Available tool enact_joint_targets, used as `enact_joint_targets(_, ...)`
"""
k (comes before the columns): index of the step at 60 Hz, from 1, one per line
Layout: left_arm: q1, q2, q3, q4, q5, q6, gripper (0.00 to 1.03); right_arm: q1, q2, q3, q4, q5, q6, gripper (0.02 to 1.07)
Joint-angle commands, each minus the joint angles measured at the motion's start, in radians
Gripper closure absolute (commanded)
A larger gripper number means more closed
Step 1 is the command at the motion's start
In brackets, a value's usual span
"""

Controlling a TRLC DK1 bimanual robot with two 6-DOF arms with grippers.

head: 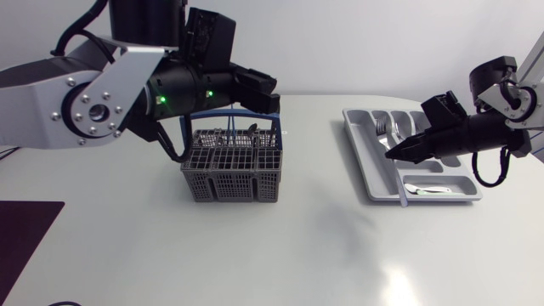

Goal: Unload the cutlery basket into the drawer organizer.

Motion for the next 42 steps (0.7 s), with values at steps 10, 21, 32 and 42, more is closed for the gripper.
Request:
enact_joint_targets(10,0.040,-0.019,-0.027,-0.047,-0.007,0.066,0.35,-0.146,0.197,0.247,-0.061,-0.030,-0.086,0.95)
enact_joint_targets(21,0.063,-0.031,-0.051,-0.061,-0.007,0.091,0.35,-0.192,0.339,0.431,-0.089,-0.020,-0.089,0.95)
enact_joint_targets(32,0.065,-0.049,-0.082,-0.062,-0.018,0.128,0.31,-0.204,0.483,0.609,-0.124,-0.002,-0.082,0.95)
enact_joint_targets(42,0.065,-0.065,-0.105,-0.076,-0.023,0.148,0.31,-0.204,0.605,0.767,-0.135,0.026,-0.045,0.95)
